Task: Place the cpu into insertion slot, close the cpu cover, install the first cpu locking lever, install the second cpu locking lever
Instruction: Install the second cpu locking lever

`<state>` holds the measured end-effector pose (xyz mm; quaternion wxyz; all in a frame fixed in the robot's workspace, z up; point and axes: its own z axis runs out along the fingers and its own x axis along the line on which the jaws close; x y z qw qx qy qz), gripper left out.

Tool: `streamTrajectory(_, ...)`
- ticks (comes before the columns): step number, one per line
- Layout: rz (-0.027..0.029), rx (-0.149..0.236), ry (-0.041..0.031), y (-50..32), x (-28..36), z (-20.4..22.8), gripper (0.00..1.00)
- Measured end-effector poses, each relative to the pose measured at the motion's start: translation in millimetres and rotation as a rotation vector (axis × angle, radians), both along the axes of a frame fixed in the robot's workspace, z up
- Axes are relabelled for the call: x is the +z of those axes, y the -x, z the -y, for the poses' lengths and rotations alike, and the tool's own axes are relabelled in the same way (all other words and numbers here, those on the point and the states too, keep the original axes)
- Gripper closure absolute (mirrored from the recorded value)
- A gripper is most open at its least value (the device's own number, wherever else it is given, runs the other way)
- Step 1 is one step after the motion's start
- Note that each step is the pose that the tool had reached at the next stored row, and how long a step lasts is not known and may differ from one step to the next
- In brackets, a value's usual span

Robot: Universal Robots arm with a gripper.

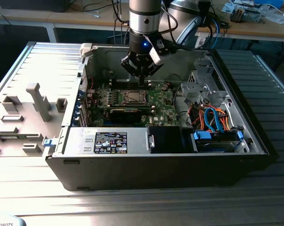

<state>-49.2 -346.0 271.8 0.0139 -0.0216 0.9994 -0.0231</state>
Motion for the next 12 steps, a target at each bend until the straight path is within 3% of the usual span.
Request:
streamTrajectory(3, -0.0001, 0.000, -0.0163, 0.1, -2.2, 12.0, 0.89)
streamTrajectory(6, 0.0000, 0.000, -0.0418, 0.4, -4.2, 23.1, 0.89)
streamTrajectory(8, 0.0000, 0.000, -0.0620, 0.4, -5.7, 28.0, 0.89)
streamTrajectory(9, -0.0001, 0.000, -0.0687, 0.4, -6.4, 30.5, 0.89)
streamTrajectory(10, 0.0000, 0.000, -0.0751, 0.5, -7.6, 33.3, 0.89)
streamTrajectory(12, -0.0001, 0.000, -0.0775, 0.8, -12.0, 35.9, 0.89)
